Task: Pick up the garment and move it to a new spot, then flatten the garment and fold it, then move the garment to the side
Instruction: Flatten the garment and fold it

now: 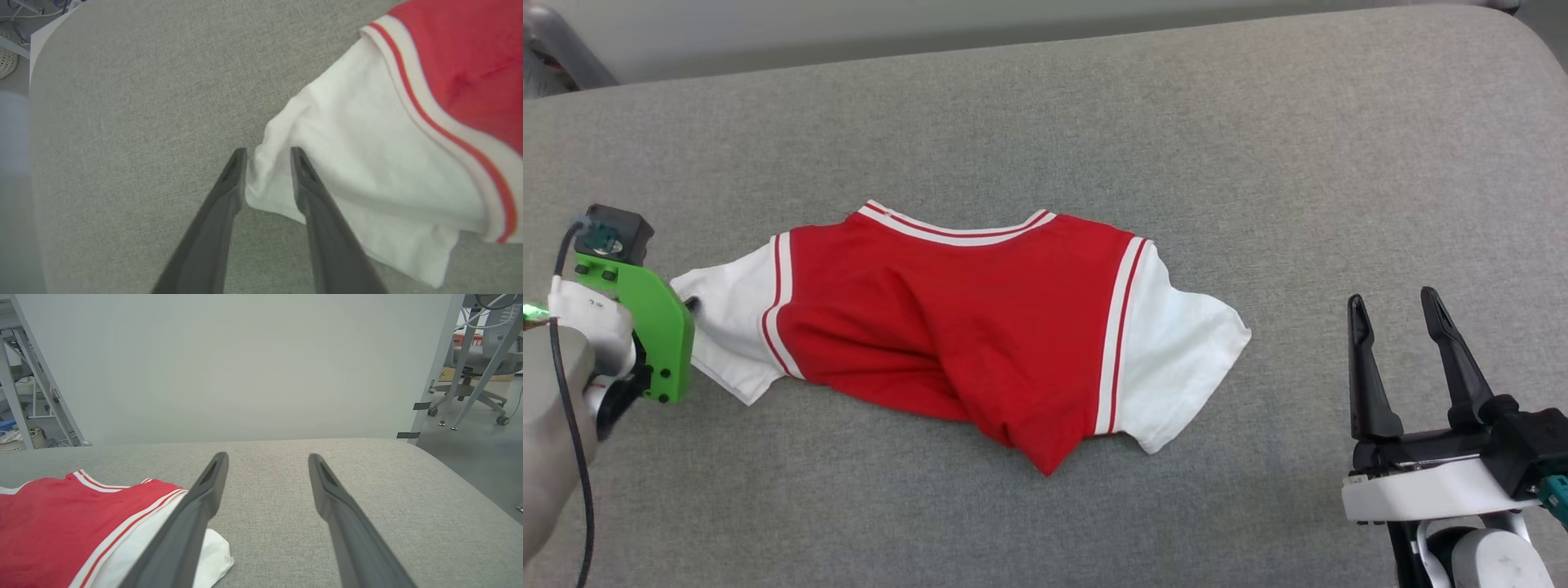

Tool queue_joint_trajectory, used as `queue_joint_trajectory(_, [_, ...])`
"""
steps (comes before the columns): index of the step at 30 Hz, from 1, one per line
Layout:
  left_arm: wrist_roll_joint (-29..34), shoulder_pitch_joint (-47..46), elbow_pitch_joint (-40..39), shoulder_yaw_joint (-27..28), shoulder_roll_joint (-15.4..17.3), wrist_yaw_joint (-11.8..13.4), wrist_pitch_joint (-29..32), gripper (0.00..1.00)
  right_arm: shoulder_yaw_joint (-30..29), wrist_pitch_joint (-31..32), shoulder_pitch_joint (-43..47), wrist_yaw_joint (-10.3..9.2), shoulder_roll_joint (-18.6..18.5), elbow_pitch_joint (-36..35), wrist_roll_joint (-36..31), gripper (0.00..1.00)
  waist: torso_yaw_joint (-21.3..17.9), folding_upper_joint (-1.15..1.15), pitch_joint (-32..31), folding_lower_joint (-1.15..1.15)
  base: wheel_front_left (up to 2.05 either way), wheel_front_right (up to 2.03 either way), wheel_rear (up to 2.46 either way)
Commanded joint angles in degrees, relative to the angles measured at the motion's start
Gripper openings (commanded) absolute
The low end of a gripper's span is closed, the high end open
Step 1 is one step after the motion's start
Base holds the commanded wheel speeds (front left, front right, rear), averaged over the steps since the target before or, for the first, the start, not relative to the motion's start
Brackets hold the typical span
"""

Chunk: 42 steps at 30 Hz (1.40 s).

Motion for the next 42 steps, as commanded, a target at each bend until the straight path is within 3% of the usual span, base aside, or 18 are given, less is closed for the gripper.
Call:
queue_joint_trajectory(1, [0.8,1.1,0.6,0.3,-0.8,0.8,-2.6,1.00,-0.4,-0.3,0.7,-0.04,0.0,0.1,-0.4,1.00,0.7,0.00,-1.5,0.00,0.00,0.00,0.00])
queue_joint_trajectory(7, [3.0,2.7,0.6,2.7,-3.8,6.4,-19.6,1.00,-2.1,-0.3,1.1,-0.04,0.0,-0.6,-2.7,1.00,2.6,0.00,-5.3,0.00,0.00,0.00,0.00])
queue_joint_trajectory(11, [5.4,4.8,-3.4,6.3,-5.0,11.0,-22.1,1.00,-3.6,-0.3,0.1,-0.04,-0.4,-1.5,-4.9,1.00,4.4,0.00,-7.3,0.00,0.00,0.00,0.00])
queue_joint_trajectory(16, [15.4,12.7,-20.0,20.8,-3.8,20.1,-22.2,1.00,-2.4,-0.3,-3.1,-0.04,-4.9,-1.3,-5.5,1.00,6.5,0.00,-8.5,0.00,0.00,0.00,0.00])
queue_joint_trajectory(21, [25.9,25.1,-34.0,33.7,-4.4,25.6,-22.2,1.00,-0.3,-0.3,-7.5,-0.04,-10.5,-0.2,-5.0,1.00,8.1,0.00,-8.9,0.00,0.00,0.00,0.00])
queue_joint_trajectory(24, [31.9,32.0,-40.5,40.3,-6.4,27.5,-22.2,1.00,2.1,-0.3,-10.0,-0.04,-13.8,1.7,-4.1,1.00,9.1,0.00,-9.0,0.00,0.00,0.00,0.00])
queue_joint_trajectory(28, [38.3,39.0,-46.7,47.2,-9.5,28.4,-22.2,1.00,7.2,0.2,-14.2,-0.04,-19.2,6.8,-1.0,1.00,9.9,0.00,-8.8,0.00,0.00,0.00,0.00])
queue_joint_trajectory(31, [42.6,43.4,-50.9,51.1,-12.2,28.8,-22.2,1.00,12.6,4.2,-18.1,-0.04,-23.4,9.9,3.0,1.00,10.4,0.00,-8.6,0.00,0.00,0.00,0.00])
queue_joint_trajectory(38, [48.9,50.2,-53.8,57.0,-18.1,24.7,-22.2,1.00,30.4,27.7,-25.6,-0.04,-34.5,12.7,20.0,1.00,12.0,0.00,-7.4,0.00,0.00,0.00,0.00])
queue_joint_trajectory(42, [51.1,51.1,-53.9,59.1,-21.3,22.2,-22.2,1.00,37.6,39.6,-28.3,-0.04,-39.9,12.5,27.6,1.00,13.1,0.00,-6.2,0.00,0.00,0.00,0.00])
